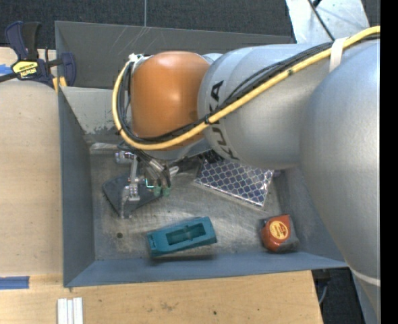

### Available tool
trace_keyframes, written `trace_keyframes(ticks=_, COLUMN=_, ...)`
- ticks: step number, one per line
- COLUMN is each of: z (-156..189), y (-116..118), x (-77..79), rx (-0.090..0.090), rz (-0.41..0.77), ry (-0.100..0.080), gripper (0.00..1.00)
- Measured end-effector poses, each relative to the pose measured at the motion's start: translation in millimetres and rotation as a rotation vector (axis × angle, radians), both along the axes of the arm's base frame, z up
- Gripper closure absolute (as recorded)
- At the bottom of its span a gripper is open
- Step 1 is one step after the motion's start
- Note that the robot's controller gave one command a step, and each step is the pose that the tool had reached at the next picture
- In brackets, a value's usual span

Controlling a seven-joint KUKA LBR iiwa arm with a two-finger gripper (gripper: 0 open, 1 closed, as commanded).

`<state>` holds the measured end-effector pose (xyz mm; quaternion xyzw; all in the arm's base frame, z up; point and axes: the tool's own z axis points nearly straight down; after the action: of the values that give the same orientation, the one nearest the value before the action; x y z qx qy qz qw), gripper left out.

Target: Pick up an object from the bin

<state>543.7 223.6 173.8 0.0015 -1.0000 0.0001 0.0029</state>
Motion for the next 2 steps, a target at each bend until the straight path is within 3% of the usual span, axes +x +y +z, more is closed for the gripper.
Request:
trace_keyframes(ticks=1, z=4, y=-1, x=2.3, rx=0.002, rz=-0.003, ry=-0.008, gripper=0.00)
trace_keyframes(ticks=2, z=-59, y=-36, x=9.4, rx=0.003, rz=0.050, ry=-0.013, gripper=0.00)
